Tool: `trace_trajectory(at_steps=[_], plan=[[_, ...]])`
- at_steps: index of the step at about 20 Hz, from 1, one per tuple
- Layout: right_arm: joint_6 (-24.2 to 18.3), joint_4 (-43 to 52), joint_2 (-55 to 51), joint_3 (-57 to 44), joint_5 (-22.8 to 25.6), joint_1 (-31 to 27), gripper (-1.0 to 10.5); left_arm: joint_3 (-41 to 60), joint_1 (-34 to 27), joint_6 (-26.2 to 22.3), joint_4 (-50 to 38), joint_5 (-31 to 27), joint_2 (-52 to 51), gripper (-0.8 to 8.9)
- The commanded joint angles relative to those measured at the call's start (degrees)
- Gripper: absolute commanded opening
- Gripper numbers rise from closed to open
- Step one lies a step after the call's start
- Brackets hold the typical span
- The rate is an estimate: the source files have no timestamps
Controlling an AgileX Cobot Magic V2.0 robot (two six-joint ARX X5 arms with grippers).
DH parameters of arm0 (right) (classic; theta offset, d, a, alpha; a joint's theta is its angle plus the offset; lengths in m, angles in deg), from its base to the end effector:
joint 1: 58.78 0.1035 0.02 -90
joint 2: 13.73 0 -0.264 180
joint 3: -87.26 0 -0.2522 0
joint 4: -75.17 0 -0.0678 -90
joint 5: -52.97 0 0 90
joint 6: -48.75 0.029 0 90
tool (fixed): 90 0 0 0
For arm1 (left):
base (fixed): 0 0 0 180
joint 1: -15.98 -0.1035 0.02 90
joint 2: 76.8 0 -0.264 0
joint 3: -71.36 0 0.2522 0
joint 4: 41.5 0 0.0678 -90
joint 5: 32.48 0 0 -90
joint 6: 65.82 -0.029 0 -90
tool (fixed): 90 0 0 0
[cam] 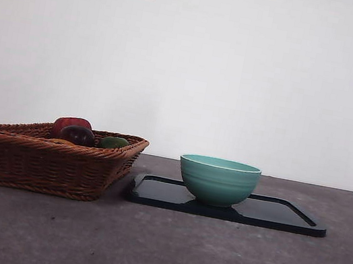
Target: Pick up the wifruite, put it on the bowl, pick up the plate, put it on desk
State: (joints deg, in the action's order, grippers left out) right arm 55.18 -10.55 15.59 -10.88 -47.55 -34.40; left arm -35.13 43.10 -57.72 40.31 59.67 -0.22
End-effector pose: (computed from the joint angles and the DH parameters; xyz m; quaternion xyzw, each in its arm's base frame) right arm 0.0195 0.0147 0.3803 0.0169 0.2991 0.2710 0.9148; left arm 0.2105 -0.1090 0.4099 0.0329 0.4422 -0.1964 0.8745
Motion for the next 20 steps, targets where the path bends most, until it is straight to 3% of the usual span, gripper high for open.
trace_trajectory(at_steps=[1, 4, 6, 10, 16, 20], plan=[[0.6, 0.5, 0.1, 0.5, 0.0, 0.3, 5.5, -1.3, 1.4, -5.7, 2.1, 2.8, -7.5, 6.26], [0.6, 0.5, 0.1, 0.5, 0.0, 0.3, 5.5, -1.2, 2.3, -11.7, 4.6, 9.2, -16.7, 6.26], [0.7, 0.4, 0.1, 0.5, 0.0, 0.3, 5.5, -0.6, 2.3, -13.0, 5.8, 12.5, -21.5, 6.26], [0.7, 0.4, 0.1, 0.5, 0.0, 0.3, 5.5, 1.8, 2.3, -13.0, 8.7, 13.7, -29.8, 6.26], [0.7, 0.4, 0.1, 0.5, 0.0, 0.3, 5.5, 12.1, 2.3, -11.9, 8.2, 21.7, -42.2, 6.26], [3.2, 0.4, 0.1, 0.5, 0.0, 0.3, 5.5, 14.1, 3.2, -11.9, 6.9, 22.2, -46.5, 6.26]])
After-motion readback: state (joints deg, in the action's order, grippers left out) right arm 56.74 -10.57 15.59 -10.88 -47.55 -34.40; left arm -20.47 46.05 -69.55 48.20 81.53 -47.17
